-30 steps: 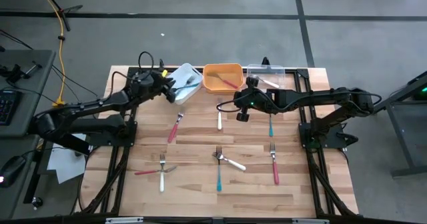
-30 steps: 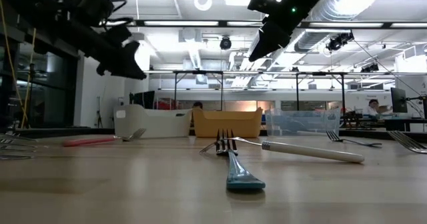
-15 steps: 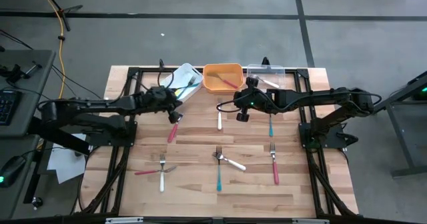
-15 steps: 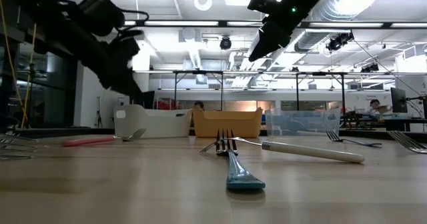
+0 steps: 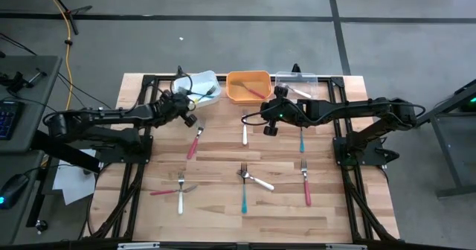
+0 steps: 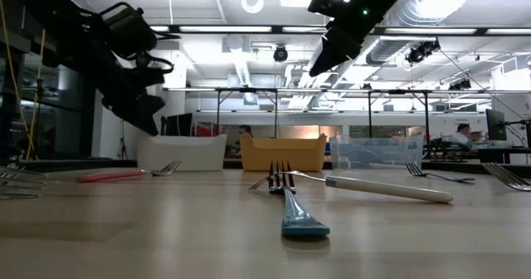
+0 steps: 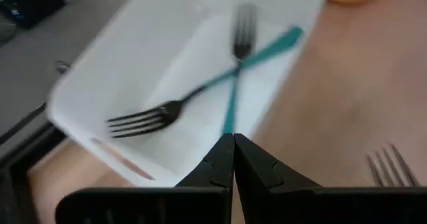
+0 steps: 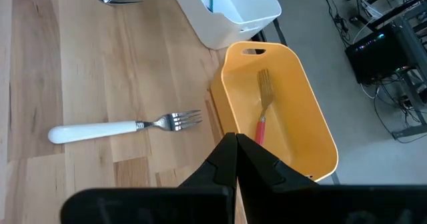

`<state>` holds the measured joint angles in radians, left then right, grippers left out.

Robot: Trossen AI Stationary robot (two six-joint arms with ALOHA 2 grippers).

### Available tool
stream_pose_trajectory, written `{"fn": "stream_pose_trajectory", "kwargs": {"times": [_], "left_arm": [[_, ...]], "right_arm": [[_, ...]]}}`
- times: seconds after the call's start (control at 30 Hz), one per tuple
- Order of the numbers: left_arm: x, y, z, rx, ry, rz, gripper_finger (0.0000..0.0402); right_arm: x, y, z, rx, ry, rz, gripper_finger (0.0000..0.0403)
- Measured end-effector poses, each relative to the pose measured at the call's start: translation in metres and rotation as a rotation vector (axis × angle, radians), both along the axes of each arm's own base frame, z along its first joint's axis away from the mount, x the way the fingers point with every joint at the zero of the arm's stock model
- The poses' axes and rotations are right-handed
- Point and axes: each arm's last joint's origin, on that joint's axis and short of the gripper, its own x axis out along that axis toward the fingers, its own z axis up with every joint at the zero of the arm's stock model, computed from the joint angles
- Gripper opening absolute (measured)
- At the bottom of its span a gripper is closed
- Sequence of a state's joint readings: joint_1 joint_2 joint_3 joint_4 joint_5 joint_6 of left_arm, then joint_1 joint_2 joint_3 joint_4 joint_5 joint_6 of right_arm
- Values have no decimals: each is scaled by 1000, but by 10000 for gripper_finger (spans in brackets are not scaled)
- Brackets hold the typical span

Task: Sort silverware by color (type)
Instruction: Adjust the white bin, then put the bottom right white fork into the transparent bin

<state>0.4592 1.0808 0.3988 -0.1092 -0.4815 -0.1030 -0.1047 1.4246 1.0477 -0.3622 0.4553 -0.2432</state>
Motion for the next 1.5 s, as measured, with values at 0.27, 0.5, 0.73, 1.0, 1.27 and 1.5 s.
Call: {"fn": "stream_pose_trajectory", "kwargs": {"times": [0.27,0.5,0.73,1.0,1.27,1.5], "left_arm": [[0,-2,18,-133,-176,-228,3],[0,7,1,-170,-92,-144,3],[1,23,-15,-205,-56,-91,3],[-8,44,-17,-148,-43,6,3],[-13,46,-14,-169,-75,0,3],[-3,34,-3,-190,-176,-118,3]], "right_arm": [[0,0,0,3,-1,0,0],[0,0,0,4,0,1,0],[0,0,0,4,1,1,0],[0,0,-1,7,3,-2,0],[0,0,-1,8,4,-2,0],[-1,0,-1,8,13,-2,0]]}}
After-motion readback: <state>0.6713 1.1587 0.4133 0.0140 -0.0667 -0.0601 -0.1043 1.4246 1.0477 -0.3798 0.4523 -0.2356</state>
